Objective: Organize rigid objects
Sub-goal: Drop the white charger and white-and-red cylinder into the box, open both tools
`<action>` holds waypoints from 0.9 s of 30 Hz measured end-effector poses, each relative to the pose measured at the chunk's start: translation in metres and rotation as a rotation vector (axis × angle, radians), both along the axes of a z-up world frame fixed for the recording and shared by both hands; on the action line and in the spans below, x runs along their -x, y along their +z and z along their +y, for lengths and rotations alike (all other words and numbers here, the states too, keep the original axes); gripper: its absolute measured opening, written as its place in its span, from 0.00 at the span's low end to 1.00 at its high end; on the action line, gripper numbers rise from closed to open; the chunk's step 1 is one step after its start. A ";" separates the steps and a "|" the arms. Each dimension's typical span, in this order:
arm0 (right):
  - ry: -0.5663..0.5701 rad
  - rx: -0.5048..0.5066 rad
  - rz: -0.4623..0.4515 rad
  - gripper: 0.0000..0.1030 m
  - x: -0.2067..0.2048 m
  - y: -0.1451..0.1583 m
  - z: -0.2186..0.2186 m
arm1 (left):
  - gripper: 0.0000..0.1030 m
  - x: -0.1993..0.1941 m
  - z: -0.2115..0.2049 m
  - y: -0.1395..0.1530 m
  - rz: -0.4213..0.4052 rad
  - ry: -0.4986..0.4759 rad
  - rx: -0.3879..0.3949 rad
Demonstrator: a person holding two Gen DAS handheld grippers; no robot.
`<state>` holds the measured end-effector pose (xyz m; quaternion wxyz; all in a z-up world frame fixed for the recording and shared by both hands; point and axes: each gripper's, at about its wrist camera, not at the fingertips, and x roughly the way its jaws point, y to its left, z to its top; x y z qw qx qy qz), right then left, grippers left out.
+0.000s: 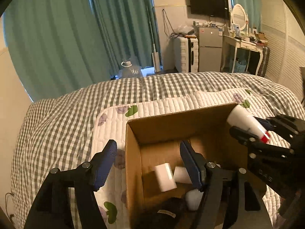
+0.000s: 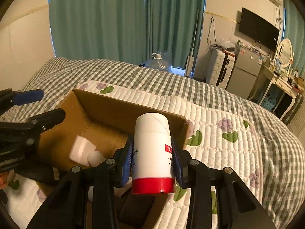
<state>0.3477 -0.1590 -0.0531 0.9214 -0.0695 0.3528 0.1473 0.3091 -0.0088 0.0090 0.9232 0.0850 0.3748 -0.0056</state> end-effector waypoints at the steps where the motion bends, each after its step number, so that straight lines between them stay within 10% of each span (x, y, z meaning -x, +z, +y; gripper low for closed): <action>1: -0.002 -0.002 0.002 0.35 -0.002 0.000 0.001 | 0.69 0.001 0.001 0.001 -0.001 0.004 0.001; 5: -0.013 -0.015 -0.005 0.36 -0.007 0.003 0.005 | 0.69 0.005 0.007 0.007 -0.025 0.014 0.019; 7: -0.013 -0.030 -0.015 0.66 -0.007 0.008 0.005 | 0.70 0.008 0.011 0.010 -0.028 0.020 0.039; 16: -0.057 0.008 -0.059 0.69 0.046 0.055 -0.011 | 1.00 0.064 0.021 0.050 -0.140 0.033 0.091; 27: -0.055 0.079 -0.148 0.95 0.148 0.120 -0.030 | 1.00 0.136 0.031 0.094 -0.202 0.111 0.120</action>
